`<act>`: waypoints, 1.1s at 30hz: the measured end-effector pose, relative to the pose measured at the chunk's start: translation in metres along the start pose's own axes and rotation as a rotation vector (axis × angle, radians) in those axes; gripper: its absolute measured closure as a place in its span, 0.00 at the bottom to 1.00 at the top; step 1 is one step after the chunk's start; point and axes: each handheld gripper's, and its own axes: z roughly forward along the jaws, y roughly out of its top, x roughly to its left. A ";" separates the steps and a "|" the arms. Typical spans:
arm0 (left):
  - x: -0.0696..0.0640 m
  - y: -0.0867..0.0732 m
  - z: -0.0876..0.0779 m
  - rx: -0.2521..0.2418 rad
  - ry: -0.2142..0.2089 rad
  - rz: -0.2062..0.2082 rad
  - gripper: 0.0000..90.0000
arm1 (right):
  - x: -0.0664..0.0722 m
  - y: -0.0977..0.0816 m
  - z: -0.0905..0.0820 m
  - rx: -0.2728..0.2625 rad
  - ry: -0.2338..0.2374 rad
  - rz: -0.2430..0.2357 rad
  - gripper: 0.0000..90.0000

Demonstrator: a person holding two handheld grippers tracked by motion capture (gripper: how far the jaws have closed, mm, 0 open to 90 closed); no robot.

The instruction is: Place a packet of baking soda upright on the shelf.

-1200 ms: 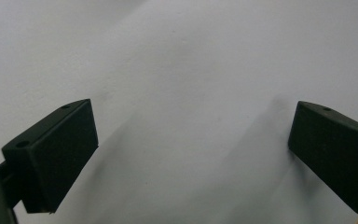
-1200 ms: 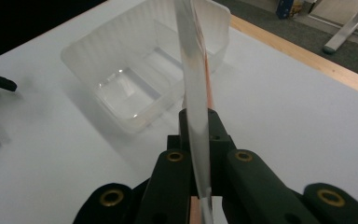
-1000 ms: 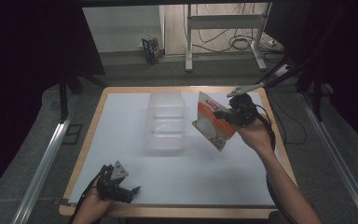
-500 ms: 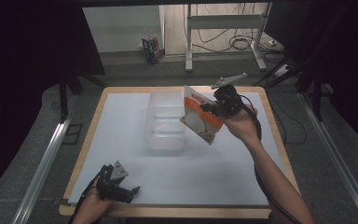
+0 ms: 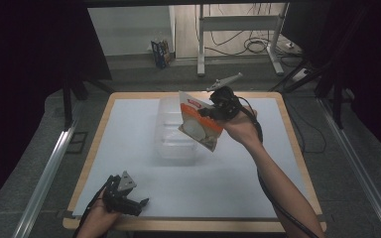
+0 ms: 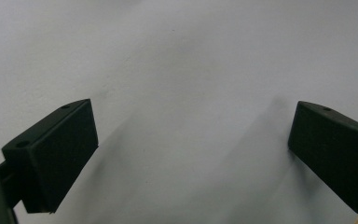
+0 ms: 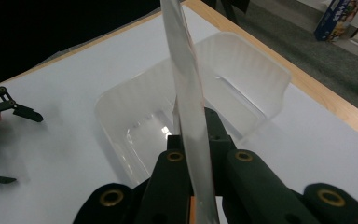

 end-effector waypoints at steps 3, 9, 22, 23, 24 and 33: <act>0.000 0.000 0.000 0.000 0.000 0.001 0.02 | 0.004 0.005 0.008 0.004 0.014 -0.007 0.99; 0.000 0.000 -0.001 -0.005 -0.002 -0.002 0.02 | 0.012 0.018 0.026 0.014 0.035 -0.020 0.99; 0.000 -0.001 -0.001 -0.009 -0.003 -0.005 0.02 | 0.027 0.033 0.053 0.022 0.068 -0.039 0.99; 0.000 -0.001 -0.001 -0.009 -0.003 -0.005 0.02 | 0.028 0.034 0.056 0.027 0.070 -0.041 0.99; 0.001 -0.001 -0.001 -0.009 -0.004 -0.005 0.02 | 0.029 0.033 0.063 0.040 0.067 -0.045 0.99; 0.000 -0.001 -0.001 -0.007 -0.006 -0.004 0.02 | 0.029 0.021 0.086 0.084 0.078 -0.036 0.99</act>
